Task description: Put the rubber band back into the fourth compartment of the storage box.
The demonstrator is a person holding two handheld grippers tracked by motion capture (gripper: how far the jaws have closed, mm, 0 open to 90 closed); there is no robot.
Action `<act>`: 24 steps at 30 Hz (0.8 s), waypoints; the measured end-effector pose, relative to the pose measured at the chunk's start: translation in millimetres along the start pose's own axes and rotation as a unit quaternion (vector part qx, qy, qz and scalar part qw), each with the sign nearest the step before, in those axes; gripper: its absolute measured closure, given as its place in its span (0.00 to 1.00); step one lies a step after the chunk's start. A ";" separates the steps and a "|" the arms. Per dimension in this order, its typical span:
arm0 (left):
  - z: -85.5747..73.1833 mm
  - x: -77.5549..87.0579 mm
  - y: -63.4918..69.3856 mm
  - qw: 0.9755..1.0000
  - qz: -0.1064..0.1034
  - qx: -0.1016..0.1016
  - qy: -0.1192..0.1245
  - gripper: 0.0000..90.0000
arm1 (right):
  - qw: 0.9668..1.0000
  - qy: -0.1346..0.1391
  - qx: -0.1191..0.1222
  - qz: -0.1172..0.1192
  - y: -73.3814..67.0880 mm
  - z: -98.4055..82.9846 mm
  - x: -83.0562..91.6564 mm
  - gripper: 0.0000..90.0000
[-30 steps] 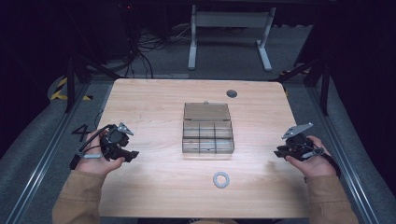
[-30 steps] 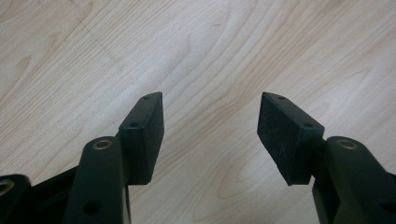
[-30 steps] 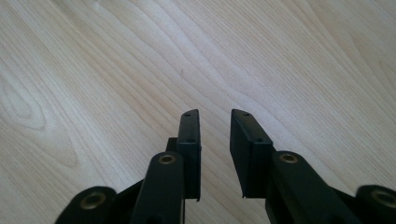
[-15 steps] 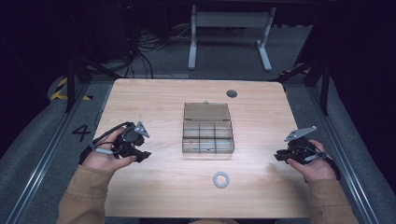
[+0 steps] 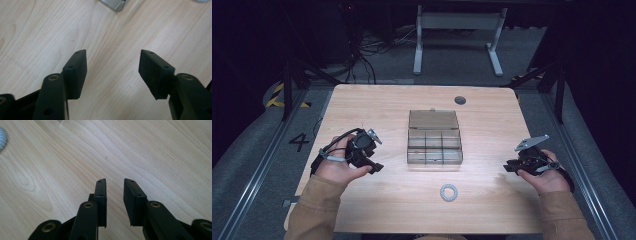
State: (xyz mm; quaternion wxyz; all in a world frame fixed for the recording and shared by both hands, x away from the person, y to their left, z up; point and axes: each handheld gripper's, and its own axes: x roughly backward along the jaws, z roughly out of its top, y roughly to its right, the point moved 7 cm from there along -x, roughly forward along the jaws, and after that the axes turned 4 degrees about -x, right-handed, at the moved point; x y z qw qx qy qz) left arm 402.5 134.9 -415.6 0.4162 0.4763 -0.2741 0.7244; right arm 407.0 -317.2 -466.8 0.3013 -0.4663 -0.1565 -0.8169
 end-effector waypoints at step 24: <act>37.8 -20.2 45.4 0.995 -0.056 -0.077 -0.011 0.53 | 1.000 -0.005 0.005 0.009 -3.9 1.2 -5.0 0.79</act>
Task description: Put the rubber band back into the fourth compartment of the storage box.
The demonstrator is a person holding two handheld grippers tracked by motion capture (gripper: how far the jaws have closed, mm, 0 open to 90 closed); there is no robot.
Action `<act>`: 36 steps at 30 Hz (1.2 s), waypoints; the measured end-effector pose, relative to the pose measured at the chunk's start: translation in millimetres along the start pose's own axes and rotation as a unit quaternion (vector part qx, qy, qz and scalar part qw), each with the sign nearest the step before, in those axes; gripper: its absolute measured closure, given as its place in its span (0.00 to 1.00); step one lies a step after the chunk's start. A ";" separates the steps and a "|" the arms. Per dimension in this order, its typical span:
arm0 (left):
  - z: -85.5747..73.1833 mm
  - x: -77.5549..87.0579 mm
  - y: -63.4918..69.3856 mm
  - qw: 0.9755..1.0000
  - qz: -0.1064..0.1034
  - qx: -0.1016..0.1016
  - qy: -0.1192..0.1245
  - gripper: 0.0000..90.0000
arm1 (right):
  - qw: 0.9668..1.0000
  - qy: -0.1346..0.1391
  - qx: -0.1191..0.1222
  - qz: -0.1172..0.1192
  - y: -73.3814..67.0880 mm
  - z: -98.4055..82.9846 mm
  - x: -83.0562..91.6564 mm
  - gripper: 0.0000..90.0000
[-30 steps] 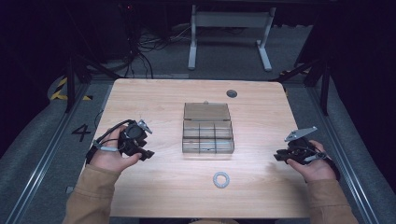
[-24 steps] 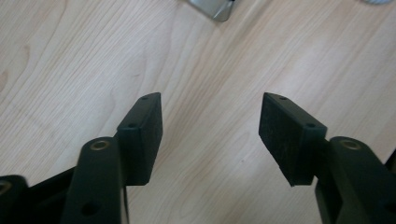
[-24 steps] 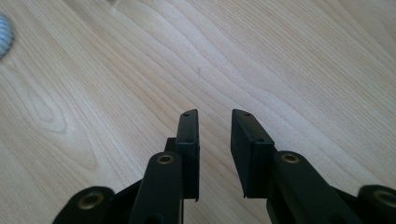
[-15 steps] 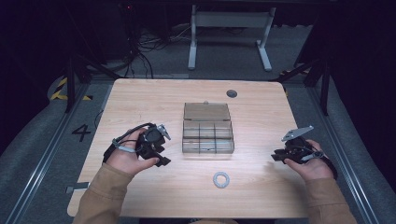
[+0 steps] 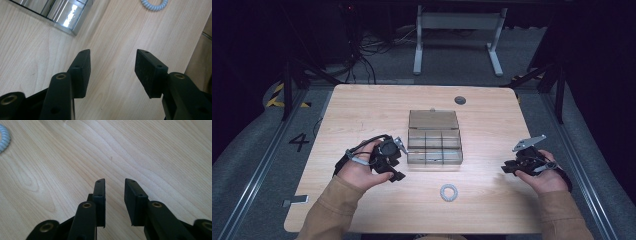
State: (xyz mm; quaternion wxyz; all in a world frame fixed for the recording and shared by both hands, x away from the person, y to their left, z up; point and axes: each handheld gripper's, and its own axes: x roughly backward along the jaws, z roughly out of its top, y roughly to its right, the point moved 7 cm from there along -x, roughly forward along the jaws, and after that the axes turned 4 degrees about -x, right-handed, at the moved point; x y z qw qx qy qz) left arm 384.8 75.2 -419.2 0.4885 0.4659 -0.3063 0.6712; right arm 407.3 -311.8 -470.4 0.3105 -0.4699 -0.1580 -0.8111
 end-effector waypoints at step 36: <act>73.6 -44.4 37.3 0.997 -0.038 -0.066 -0.001 0.57 | 1.000 0.001 -0.004 0.003 -0.9 -4.6 0.4 0.79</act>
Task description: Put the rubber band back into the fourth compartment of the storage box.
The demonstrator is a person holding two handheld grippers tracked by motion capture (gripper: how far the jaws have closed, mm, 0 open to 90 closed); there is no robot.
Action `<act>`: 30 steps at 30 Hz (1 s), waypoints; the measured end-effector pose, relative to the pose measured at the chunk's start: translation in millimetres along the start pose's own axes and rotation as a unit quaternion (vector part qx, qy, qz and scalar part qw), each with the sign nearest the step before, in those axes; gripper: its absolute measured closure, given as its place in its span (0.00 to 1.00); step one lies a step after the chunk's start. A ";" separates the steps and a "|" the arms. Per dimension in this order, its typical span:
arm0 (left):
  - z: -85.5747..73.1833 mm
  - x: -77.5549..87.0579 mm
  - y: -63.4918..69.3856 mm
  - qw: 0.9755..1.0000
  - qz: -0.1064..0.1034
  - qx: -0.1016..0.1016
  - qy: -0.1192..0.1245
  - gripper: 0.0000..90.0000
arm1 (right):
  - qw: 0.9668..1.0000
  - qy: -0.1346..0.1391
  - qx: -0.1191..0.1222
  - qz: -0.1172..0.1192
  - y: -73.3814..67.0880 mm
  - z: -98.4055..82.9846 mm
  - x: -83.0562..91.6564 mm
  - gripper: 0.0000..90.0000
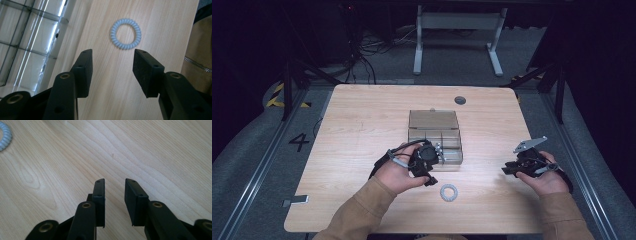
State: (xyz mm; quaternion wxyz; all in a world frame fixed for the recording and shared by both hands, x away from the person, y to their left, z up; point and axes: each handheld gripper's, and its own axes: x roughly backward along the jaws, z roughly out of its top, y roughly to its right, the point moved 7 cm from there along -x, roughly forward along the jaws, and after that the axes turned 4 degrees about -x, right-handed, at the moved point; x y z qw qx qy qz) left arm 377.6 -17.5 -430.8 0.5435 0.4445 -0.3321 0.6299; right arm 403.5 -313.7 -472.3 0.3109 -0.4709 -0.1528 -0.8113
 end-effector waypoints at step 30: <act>24.0 -49.2 8.6 1.000 -0.011 -0.014 -0.008 0.63 | 1.000 0.002 0.005 0.002 -2.0 0.1 0.6 0.79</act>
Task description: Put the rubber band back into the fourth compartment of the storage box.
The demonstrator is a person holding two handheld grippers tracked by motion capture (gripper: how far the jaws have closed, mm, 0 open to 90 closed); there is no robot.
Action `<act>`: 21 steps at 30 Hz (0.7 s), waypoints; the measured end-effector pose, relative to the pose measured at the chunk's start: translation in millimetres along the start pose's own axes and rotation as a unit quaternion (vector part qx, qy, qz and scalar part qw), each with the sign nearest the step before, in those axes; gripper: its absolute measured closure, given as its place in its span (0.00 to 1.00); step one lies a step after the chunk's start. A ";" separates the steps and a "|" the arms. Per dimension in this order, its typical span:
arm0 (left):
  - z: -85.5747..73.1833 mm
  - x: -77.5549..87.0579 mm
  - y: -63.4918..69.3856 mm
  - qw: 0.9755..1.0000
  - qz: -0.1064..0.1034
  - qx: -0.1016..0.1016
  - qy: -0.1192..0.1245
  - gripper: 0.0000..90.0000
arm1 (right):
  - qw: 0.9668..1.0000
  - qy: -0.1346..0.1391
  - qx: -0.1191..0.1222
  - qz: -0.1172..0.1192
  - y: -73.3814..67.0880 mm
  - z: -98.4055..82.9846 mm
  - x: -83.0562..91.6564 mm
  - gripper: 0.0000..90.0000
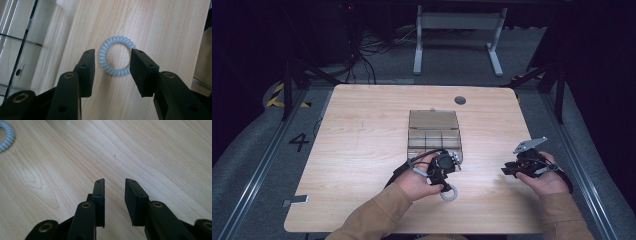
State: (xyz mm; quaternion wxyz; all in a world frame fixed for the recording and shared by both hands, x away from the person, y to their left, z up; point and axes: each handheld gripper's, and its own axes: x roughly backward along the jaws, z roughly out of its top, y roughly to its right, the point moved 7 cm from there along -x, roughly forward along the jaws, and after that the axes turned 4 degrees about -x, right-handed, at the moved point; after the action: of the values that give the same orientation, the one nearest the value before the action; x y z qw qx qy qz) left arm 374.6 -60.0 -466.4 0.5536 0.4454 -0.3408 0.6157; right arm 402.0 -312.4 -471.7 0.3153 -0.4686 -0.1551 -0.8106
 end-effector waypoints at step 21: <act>-2.9 -26.0 -3.5 0.999 0.036 0.003 -0.038 0.70 | 1.000 0.000 0.003 0.002 -0.5 -0.1 0.6 0.78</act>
State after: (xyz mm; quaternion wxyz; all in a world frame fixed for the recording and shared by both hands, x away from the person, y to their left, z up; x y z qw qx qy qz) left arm 377.4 -66.6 -491.7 0.5163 0.4578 -0.3754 0.6188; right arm 401.4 -312.3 -471.2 0.3181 -0.4682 -0.1567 -0.8093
